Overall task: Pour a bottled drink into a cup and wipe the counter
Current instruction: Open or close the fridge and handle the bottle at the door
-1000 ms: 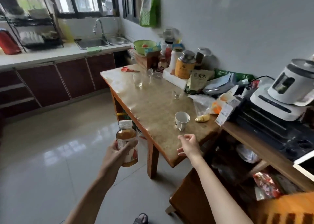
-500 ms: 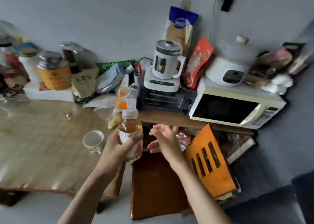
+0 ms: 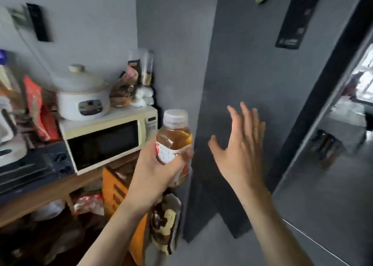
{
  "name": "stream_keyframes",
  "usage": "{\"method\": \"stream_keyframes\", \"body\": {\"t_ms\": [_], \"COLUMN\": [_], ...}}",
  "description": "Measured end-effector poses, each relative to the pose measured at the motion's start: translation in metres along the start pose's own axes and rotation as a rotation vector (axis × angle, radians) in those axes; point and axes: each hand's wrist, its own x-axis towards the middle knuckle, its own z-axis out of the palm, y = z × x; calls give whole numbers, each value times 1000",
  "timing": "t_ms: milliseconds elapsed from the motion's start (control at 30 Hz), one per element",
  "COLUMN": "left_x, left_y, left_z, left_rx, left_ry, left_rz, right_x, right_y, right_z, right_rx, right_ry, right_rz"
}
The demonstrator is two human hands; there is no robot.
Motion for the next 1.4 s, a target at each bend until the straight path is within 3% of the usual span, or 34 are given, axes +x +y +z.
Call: {"method": "stream_keyframes", "body": {"t_ms": [133,200,300,367,433,533,733,933,1067,1267,1400], "left_x": [26,34,52,67,81,107,176,244,293,368,408], "left_y": [13,16,25,28,24,13,-24,-79,-109,-158,-176], "left_z": [139,199,270,300,324,354,418,479,510,517,514], "left_rx": [46,70,160,203,213,194,155,181,226,362,408], "left_ry": [15,20,-10,-43,-54,-77,-148,-226,-203,-87,1], "left_rz": [249,340,433,467,473,438,486,495,440,295,237], "right_x": [7,2,0,8,20,36,77,141,191,270,302], "right_y": [86,117,177,203,223,272,391,481,539,662,719], "right_z": [-23,-28,-34,-41,-46,-50,-42,-13,12,38,56], "right_rx": [-138,54,294,225,219,-21,-79,-48,61,165,344], "right_ry": [-54,-19,-111,-158,-93,-141,-92,-153,-153,90,204], "right_rz": [-128,-68,90,-17,-179,-289,-360,-365,-144,531,737]}}
